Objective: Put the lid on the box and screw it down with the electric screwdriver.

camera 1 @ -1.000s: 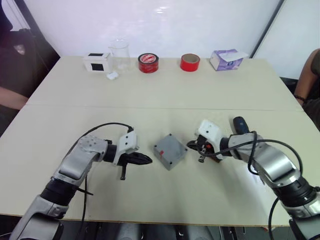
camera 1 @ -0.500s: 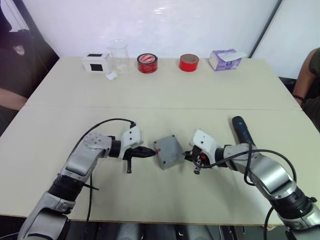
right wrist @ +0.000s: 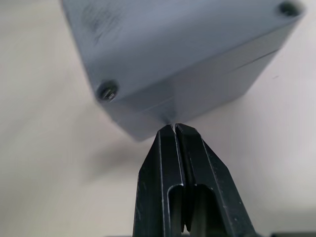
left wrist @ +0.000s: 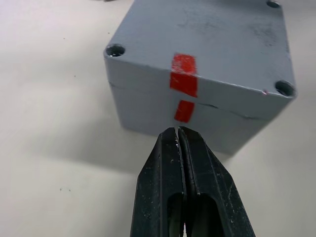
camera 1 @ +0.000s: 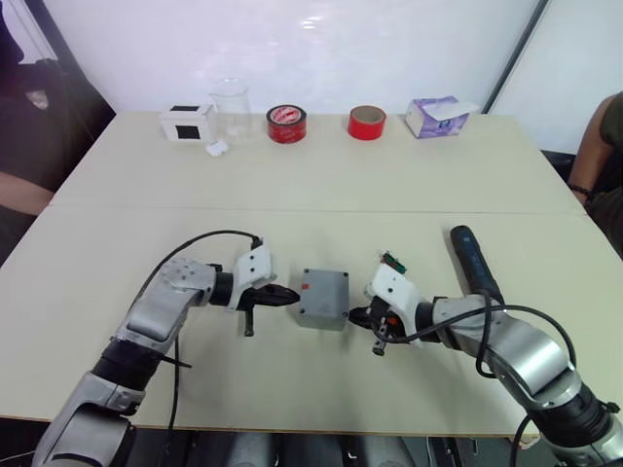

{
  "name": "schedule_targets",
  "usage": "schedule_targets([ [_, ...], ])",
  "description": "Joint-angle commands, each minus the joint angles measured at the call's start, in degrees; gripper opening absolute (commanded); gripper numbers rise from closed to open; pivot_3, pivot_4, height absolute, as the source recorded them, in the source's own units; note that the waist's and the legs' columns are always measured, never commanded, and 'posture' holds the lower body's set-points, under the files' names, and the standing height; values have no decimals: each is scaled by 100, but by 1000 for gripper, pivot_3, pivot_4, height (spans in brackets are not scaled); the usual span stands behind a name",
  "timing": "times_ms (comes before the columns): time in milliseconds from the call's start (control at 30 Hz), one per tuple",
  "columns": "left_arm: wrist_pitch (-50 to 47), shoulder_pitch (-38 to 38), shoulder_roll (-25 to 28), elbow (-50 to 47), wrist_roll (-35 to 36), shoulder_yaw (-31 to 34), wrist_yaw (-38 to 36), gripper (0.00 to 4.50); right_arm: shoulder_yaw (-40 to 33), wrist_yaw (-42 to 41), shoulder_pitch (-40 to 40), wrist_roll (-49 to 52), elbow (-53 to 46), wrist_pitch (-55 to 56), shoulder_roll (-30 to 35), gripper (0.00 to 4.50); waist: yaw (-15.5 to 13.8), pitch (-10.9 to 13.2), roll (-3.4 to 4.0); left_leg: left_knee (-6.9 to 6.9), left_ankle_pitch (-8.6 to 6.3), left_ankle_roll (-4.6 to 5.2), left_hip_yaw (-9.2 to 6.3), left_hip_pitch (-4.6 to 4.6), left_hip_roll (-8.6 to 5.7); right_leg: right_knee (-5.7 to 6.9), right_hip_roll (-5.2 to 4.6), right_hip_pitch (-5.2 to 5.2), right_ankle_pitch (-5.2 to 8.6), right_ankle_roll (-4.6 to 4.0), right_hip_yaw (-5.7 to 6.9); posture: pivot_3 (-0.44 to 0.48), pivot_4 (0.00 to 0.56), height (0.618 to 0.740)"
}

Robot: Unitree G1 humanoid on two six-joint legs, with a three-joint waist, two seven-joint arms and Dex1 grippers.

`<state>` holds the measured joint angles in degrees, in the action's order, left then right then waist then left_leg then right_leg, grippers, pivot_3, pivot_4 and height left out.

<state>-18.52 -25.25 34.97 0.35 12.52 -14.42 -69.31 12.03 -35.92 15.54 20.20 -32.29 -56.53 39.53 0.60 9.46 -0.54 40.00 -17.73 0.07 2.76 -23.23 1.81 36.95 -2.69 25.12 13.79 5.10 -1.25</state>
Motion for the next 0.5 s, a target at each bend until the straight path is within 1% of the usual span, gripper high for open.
schedule_targets([
  [33,-405,27,319,-739,542,455,-183,0,-1133,361,-180,93,-399,134,-100,10,-7,0,0,0,0,0,-1,-2,1,1,0,3,0,0,-1,0,150,740],
  [133,-1009,-22,575,-1362,1167,751,-344,0,-1978,525,-465,262,-675,249,-250,10,-12,2,-4,0,0,0,-3,-4,1,2,-1,2,0,1,1,0,150,740],
  [267,-1514,-274,644,-1734,1692,964,-311,0,-2402,516,-826,285,-778,261,-146,10,-8,1,-3,0,0,0,-5,2,0,3,-1,-3,0,1,-1,0,150,740],
  [300,-1582,-371,623,-1771,1772,982,-289,0,-2498,457,-948,352,-737,222,-133,248,-11,1,-4,0,0,0,-4,5,0,4,-1,-5,0,1,-1,0,150,740],
  [367,-1646,-491,597,-1794,1855,979,-239,0,-2631,375,-1084,521,-662,108,-153,576,-2,1,-6,0,0,0,-5,10,0,4,0,-11,1,1,0,0,150,740],
  [433,-1717,-687,506,-1762,1936,965,-154,0,-2648,369,-1252,564,-563,140,-208,1295,6,1,-6,-1,0,0,-4,17,0,3,1,-15,1,1,-2,0,150,740],
  [467,-1749,-793,443,-1734,1964,955,-95,0,-2582,362,-1351,563,-506,129,-212,1721,6,1,-6,-1,0,0,-4,23,0,3,2,-20,1,0,-3,0,150,740],
  [500,-1767,-868,399,-1716,1984,938,-61,0,-2452,354,-1452,485,-466,223,-179,2027,7,2,-8,-1,0,0,-4,27,0,3,2,-24,1,0,-2,0,150,740],
])
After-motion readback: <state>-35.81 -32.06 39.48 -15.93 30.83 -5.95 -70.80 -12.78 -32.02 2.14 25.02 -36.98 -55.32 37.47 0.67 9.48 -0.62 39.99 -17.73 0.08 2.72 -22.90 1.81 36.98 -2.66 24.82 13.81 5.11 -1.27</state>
